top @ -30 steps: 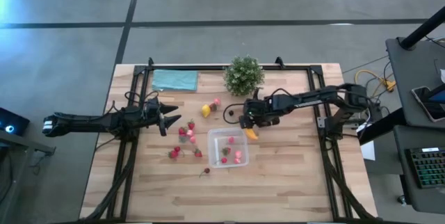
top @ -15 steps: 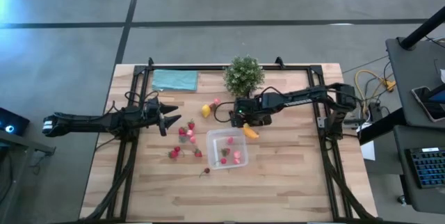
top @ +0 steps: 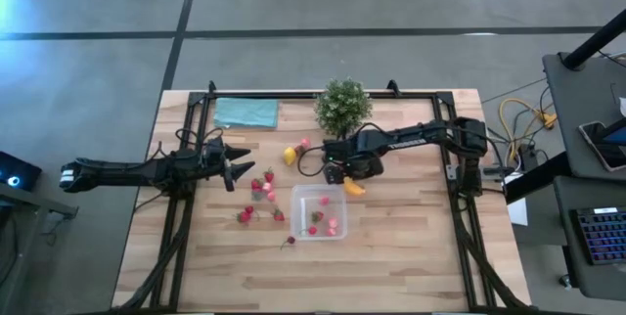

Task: Pick and placing Produce into tupperware
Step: Put the yellow banana into the transparent bin

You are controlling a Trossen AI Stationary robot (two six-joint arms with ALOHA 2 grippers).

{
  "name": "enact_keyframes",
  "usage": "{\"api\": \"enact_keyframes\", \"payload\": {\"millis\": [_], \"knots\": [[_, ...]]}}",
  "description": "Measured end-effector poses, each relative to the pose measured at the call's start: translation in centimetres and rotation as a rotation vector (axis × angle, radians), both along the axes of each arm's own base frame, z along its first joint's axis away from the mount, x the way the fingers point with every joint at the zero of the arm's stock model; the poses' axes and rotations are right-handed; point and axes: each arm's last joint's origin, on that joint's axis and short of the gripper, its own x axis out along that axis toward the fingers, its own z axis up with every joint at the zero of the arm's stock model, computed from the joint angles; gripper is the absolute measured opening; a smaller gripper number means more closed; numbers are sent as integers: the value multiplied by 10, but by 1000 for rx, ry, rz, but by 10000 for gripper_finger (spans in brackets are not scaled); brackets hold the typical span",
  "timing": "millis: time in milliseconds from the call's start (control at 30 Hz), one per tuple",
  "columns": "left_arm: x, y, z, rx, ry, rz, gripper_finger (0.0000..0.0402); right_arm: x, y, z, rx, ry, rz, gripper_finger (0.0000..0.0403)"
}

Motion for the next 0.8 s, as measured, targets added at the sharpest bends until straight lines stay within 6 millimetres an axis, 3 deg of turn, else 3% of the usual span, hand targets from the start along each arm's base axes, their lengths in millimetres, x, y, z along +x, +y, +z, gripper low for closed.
{"api": "enact_keyframes", "payload": {"millis": [567,800], "knots": [[0,0,0,0,-1,0,233,-5,0,-16,9,84,102,258],[0,0,0,0,-1,0,233,-7,-1,-16,-3,97,133,230]]}}
